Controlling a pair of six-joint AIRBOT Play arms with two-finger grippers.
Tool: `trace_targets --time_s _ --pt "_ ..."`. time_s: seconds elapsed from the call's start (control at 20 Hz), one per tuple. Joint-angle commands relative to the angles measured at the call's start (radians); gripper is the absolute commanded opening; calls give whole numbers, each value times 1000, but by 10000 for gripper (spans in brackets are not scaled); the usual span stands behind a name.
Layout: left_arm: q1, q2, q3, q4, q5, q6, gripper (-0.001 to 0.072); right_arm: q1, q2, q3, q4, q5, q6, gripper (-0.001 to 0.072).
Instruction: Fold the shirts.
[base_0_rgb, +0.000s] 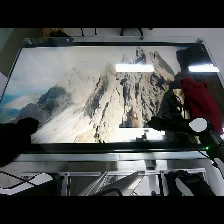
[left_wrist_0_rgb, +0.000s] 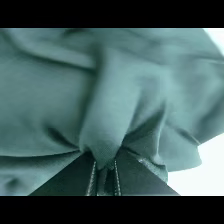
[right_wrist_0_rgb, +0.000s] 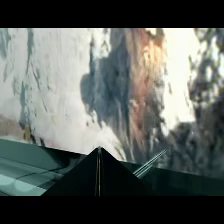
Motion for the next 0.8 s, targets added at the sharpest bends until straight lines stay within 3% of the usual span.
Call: trace_targets --time_s 0.0,0.15,0.35,0.55,0.75 --pt "-121 107 172 -197 -100 7 18 1 0 0 3 -1 0 23" --pt "-325 240 354 -392 -113 14 18 1 1 0 8 24 0 22" --pt "-697 362 469 -357 -32 -6 18 1 1 1 6 48 -1 22" --pt "-1005 377 356 -253 20 -51 18 -2 1 6 6 47 -48 24" --pt "-1223 250 187 -254 114 -51 18 -2 0 11 6 44 -49 24"
